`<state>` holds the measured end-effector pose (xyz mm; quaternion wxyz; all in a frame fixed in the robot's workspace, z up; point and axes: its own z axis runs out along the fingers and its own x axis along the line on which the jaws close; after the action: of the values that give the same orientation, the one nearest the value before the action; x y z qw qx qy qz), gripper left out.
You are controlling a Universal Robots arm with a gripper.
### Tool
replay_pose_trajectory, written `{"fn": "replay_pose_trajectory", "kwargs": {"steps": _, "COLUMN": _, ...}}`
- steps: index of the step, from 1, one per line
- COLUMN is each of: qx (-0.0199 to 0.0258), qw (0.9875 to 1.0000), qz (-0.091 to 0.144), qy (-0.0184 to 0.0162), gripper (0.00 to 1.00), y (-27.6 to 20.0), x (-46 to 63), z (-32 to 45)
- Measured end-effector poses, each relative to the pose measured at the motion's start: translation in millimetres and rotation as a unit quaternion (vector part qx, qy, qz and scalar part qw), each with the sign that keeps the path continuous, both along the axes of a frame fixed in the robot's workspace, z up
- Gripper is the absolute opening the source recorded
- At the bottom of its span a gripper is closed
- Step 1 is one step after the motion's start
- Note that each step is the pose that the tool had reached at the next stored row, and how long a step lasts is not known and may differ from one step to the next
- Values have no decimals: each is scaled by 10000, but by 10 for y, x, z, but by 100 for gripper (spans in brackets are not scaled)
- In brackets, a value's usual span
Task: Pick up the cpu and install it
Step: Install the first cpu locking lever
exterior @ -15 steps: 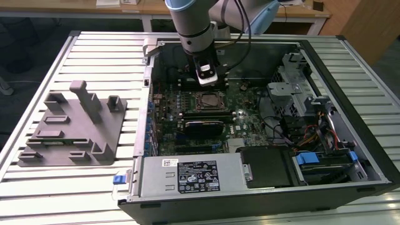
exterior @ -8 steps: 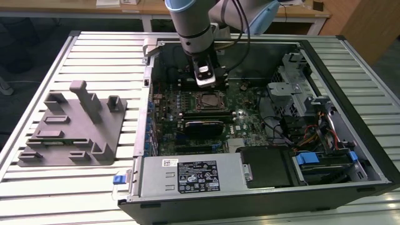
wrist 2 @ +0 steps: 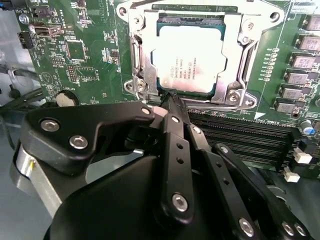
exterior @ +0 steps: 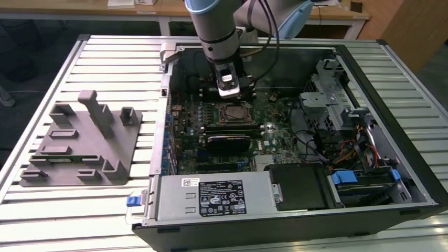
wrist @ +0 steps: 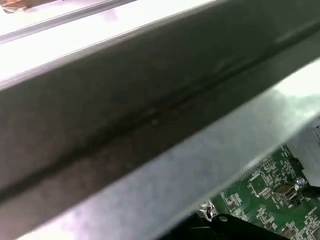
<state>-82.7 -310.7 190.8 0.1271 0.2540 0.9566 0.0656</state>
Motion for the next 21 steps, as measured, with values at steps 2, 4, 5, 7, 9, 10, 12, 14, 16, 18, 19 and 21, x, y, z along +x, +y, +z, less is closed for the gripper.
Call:
{"fn": "replay_pose_trajectory", "kwargs": {"steps": 2, "qx": 0, "qw": 10000, "qz": -1, "qy": 0, "gripper": 11, "y": 0, "x": 0, "z": 0}}
{"fn": "replay_pose_trajectory", "kwargs": {"steps": 4, "qx": 1, "qw": 10000, "qz": -1, "qy": -1, "gripper": 11, "y": 1, "x": 0, "z": 1}}
{"fn": "replay_pose_trajectory", "kwargs": {"steps": 5, "qx": 1, "qw": 10000, "qz": -1, "qy": -2, "gripper": 11, "y": 1, "x": 1, "z": 9}}
{"fn": "replay_pose_trajectory", "kwargs": {"steps": 7, "qx": 1, "qw": 10000, "qz": -1, "qy": -1, "gripper": 11, "y": 1, "x": 0, "z": 40}}
{"fn": "replay_pose_trajectory", "kwargs": {"steps": 9, "qx": 1, "qw": 10000, "qz": -1, "qy": -1, "gripper": 11, "y": 1, "x": 0, "z": 78}}
{"fn": "replay_pose_trajectory", "kwargs": {"steps": 10, "qx": 2, "qw": 10000, "qz": -1, "qy": -1, "gripper": 11, "y": 1, "x": 1, "z": 97}}
{"fn": "replay_pose_trajectory", "kwargs": {"steps": 12, "qx": 1, "qw": 10000, "qz": -1, "qy": -1, "gripper": 11, "y": 1, "x": 0, "z": 126}}
{"fn": "replay_pose_trajectory", "kwargs": {"steps": 14, "qx": 1, "qw": 10000, "qz": -1, "qy": -2, "gripper": 11, "y": 3, "x": 1, "z": 132}}
{"fn": "replay_pose_trajectory", "kwargs": {"steps": 16, "qx": 5, "qw": 10000, "qz": -1, "qy": -1, "gripper": 11, "y": 6, "x": 0, "z": 133}}
{"fn": "replay_pose_trajectory", "kwargs": {"steps": 18, "qx": 14, "qw": 10000, "qz": -1, "qy": 0, "gripper": 11, "y": 10, "x": 0, "z": 133}}
{"fn": "replay_pose_trajectory", "kwargs": {"steps": 19, "qx": 23, "qw": 10000, "qz": -1, "qy": 0, "gripper": 11, "y": 13, "x": 0, "z": 133}}
{"fn": "replay_pose_trajectory", "kwargs": {"steps": 21, "qx": 50, "qw": 10000, "qz": -1, "qy": -1, "gripper": 11, "y": 18, "x": 0, "z": 133}}
